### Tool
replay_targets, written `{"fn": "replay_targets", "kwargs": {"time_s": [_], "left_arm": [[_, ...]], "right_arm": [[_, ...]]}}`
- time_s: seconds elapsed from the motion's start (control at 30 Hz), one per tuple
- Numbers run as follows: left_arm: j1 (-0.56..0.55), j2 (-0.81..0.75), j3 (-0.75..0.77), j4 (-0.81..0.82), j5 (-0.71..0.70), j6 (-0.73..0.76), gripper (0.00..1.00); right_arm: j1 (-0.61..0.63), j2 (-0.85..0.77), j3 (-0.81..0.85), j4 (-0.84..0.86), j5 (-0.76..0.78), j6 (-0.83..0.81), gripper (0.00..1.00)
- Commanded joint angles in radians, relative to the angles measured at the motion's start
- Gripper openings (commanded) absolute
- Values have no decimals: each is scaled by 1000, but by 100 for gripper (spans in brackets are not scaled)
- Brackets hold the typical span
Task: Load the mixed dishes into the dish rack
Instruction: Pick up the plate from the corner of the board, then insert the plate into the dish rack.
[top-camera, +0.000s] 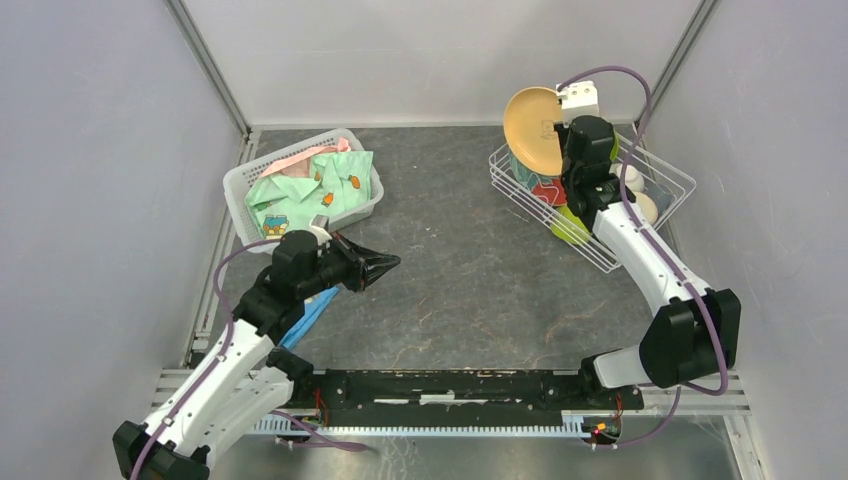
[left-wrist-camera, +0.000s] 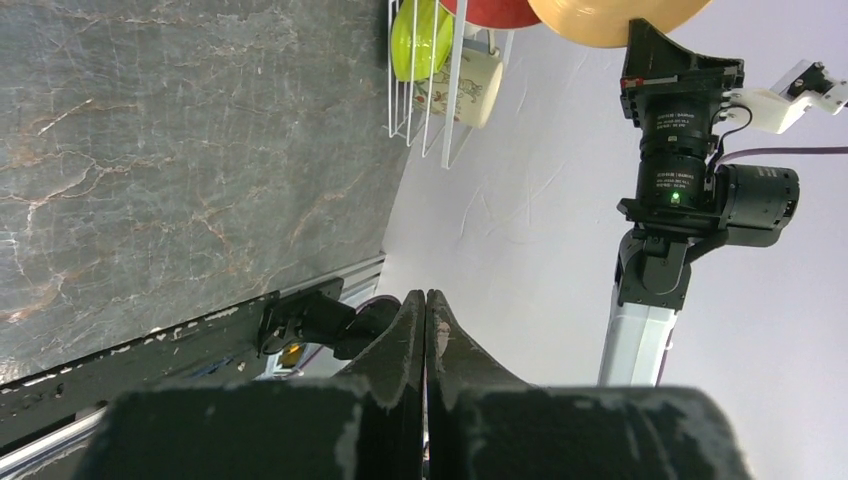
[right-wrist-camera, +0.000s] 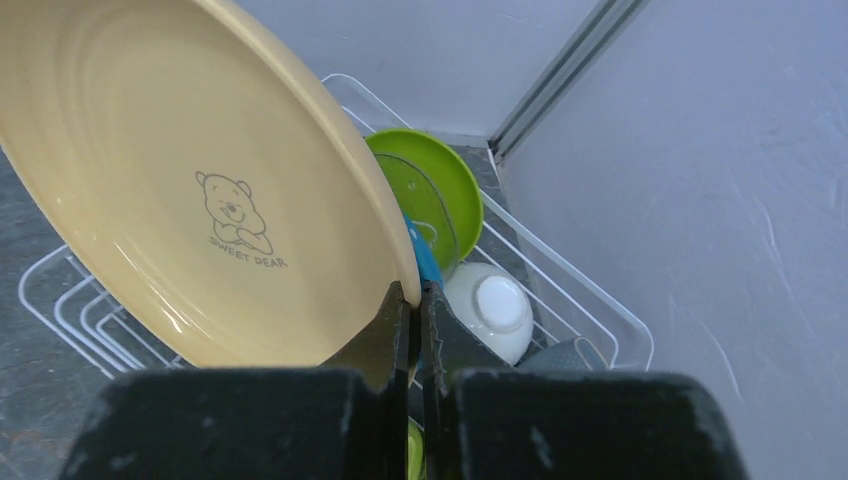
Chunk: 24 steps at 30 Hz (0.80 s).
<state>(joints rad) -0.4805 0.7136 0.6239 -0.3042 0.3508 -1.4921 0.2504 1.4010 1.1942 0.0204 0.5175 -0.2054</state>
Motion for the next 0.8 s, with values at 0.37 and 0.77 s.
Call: {"fn": "replay_targets", "kwargs": {"time_s": [0.37, 0.77], "left_arm": [[-6, -100, -7, -4, -88, -21, 2], [-6, -118, -11, -9, -109, -21, 2]], "right_arm": [[9, -16, -6, 113, 71, -158, 0], [69, -15, -125, 217, 104, -232, 0]]}}
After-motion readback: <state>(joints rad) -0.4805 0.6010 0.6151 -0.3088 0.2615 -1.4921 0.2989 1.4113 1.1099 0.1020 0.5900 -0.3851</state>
